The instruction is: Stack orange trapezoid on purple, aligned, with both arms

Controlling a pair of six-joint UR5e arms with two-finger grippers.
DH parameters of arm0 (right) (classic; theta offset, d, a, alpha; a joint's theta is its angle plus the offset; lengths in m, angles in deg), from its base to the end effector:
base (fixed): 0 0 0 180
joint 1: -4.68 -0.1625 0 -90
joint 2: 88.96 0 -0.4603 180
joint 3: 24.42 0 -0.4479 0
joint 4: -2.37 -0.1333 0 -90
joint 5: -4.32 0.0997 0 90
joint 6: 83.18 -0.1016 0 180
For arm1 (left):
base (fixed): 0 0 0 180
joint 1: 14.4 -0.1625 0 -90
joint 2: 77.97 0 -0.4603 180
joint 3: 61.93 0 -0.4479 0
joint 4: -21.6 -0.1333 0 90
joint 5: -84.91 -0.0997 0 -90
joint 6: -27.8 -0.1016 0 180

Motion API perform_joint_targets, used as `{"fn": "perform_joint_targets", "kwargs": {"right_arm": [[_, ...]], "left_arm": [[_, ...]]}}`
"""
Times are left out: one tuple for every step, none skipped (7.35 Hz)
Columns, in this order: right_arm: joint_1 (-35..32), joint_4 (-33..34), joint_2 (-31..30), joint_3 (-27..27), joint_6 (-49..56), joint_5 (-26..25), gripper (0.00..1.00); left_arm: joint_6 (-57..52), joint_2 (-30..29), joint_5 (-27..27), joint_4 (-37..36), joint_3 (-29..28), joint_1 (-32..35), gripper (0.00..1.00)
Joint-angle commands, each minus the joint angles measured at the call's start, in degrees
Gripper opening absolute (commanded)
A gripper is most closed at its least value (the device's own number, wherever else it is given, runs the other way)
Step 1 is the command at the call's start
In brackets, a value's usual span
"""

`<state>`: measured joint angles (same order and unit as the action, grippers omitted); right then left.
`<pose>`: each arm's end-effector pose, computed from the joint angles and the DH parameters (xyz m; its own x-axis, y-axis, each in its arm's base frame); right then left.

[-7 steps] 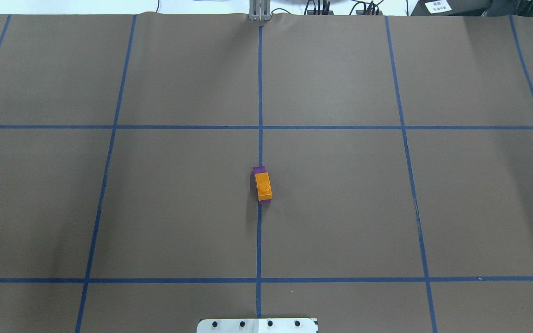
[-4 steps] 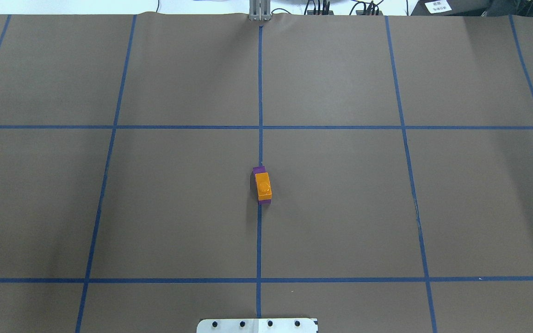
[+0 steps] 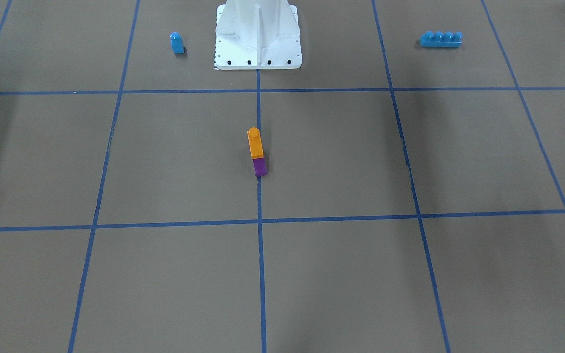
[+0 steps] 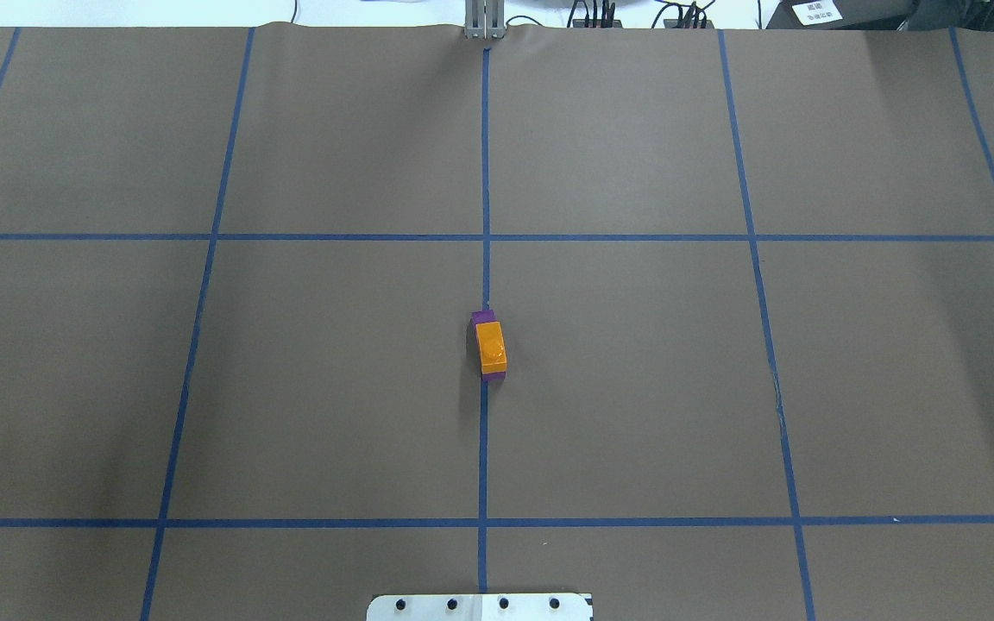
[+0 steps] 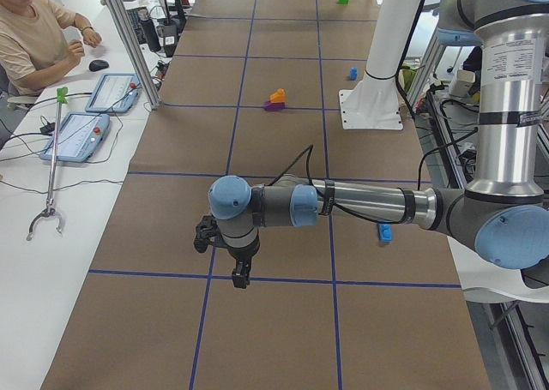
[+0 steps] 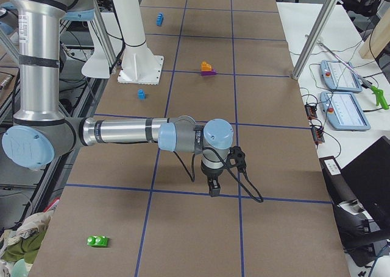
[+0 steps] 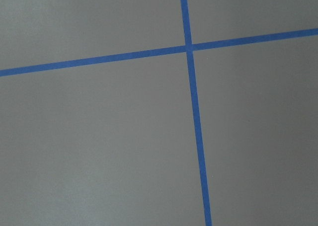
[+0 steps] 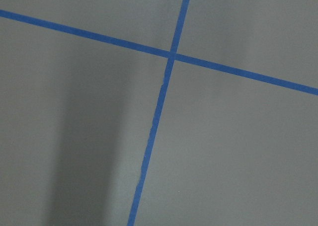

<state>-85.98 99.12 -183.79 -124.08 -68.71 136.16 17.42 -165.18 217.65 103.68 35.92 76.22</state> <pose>0.0713 -0.5039 0.6624 0.7240 -0.2198 0.6539 0.1749 0.9754 0.1341 -0.0700 -0.5189 0.6623 0.7240 0.1388 -0.6757 -0.1216 0.9899 0.0730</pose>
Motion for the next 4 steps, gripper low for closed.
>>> {"fn": "perform_joint_targets", "kwargs": {"right_arm": [[0.04,-0.07,-0.01,-0.53,-0.05,0.07,1.00],[0.13,-0.07,-0.10,-0.88,-0.05,0.07,1.00],[0.30,-0.07,-0.10,-0.89,-0.05,0.07,1.00],[0.48,-0.07,-0.01,-0.97,-0.05,0.07,1.00]], "left_arm": [[-0.07,-0.15,-0.02,0.01,0.75,-0.09,1.00],[-0.07,-0.24,-0.11,0.01,0.67,0.00,1.00],[-0.07,-0.41,-0.28,0.01,0.67,0.00,1.00],[-0.07,-0.50,-0.11,0.01,0.67,-0.09,1.00]]}}
